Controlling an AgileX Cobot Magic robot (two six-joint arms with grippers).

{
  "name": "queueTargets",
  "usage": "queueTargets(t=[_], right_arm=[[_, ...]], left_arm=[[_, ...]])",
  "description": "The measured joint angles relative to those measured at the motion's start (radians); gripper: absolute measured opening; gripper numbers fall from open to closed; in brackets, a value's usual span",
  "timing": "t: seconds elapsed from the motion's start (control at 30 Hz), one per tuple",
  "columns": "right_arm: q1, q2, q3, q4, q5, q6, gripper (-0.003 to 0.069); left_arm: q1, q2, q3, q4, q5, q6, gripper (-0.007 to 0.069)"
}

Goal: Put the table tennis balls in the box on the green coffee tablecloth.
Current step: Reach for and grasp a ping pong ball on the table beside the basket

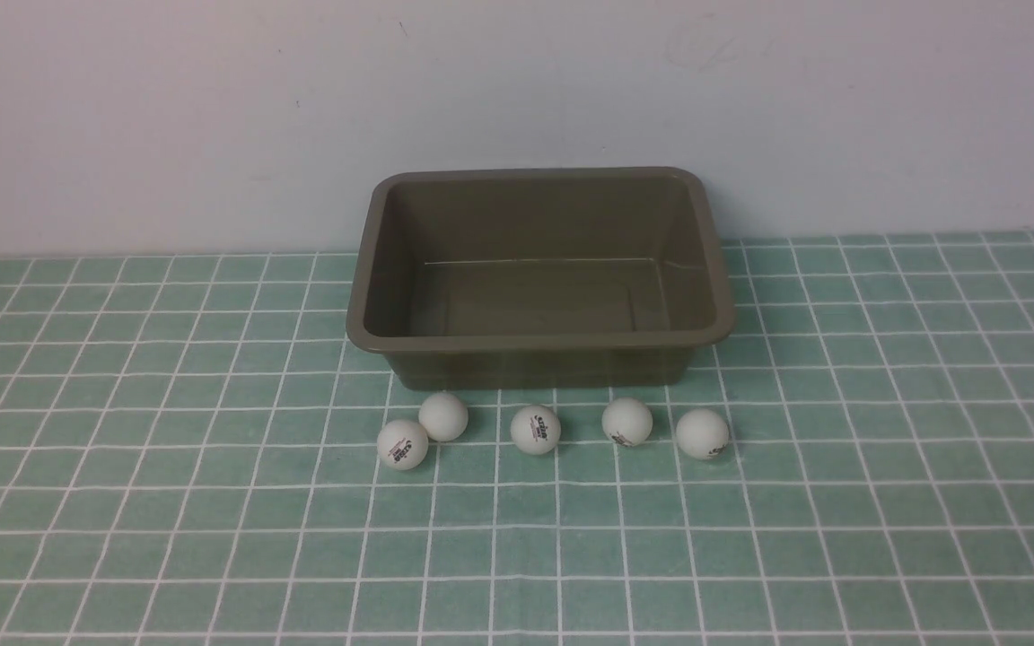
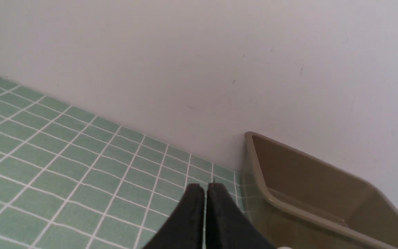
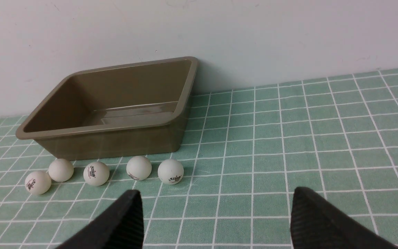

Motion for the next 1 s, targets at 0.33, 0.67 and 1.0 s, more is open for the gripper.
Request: queueTargets(t=[0.33, 0.67, 1.0], right_arm=[[0.0, 0.0, 0.0, 0.0, 0.004, -0.027, 0.0513], [0.0, 0.0, 0.0, 0.0, 0.004, -0.052, 0.0513], [0.0, 0.0, 0.0, 0.032, 0.018, -0.143, 0.0513]], left_arm=[[0.0, 0.0, 0.0, -0.268, -0.002, -0.084, -0.0003], [0.0, 0.0, -0.039, -0.419, 0.242, 0.228, -0.0001], [0.0, 0.004, -0.118, -0.62, 0.315, 0.72, -0.0001]])
